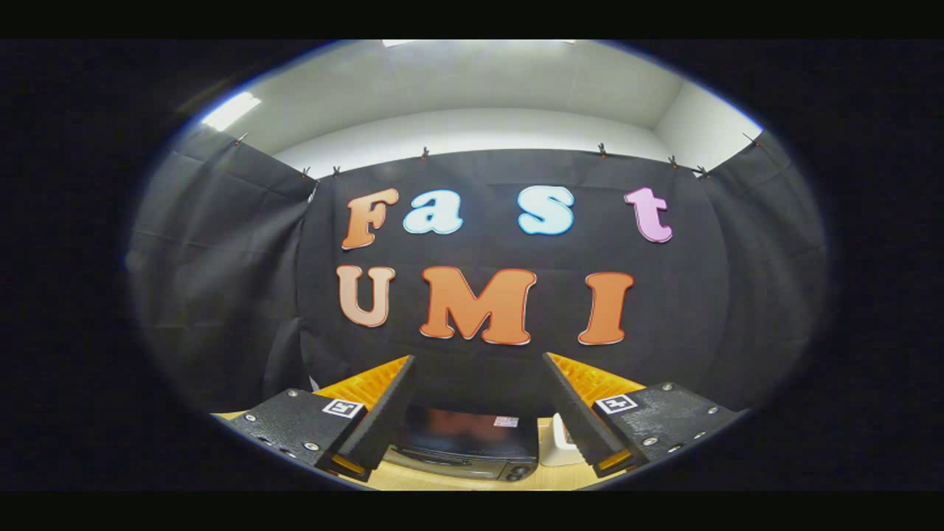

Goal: Open the toaster oven, put the food inside, and close the toaster oven door.

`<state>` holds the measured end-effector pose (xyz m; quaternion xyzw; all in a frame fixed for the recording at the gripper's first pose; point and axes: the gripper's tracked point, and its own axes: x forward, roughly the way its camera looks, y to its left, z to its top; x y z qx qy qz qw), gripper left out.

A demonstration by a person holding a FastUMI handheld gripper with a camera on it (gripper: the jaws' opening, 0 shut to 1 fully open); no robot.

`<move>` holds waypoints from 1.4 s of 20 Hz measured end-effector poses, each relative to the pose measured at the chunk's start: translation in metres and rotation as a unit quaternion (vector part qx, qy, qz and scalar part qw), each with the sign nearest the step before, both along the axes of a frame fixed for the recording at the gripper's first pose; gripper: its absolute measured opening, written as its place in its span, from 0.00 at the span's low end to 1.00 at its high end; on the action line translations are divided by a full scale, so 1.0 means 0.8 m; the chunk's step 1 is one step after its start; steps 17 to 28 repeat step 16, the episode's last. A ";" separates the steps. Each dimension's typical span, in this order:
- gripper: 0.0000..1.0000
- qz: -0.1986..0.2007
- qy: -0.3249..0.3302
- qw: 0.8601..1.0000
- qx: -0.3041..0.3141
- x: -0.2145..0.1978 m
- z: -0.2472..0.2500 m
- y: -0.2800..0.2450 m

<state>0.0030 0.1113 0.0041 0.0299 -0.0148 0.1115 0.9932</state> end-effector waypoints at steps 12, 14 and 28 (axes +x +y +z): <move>0.99 0.018 -0.069 0.997 0.006 -0.012 0.054 0.000; 0.99 0.018 -0.074 0.997 0.007 -0.012 0.058 -0.001; 0.99 0.019 -0.079 0.997 0.009 -0.014 0.060 -0.003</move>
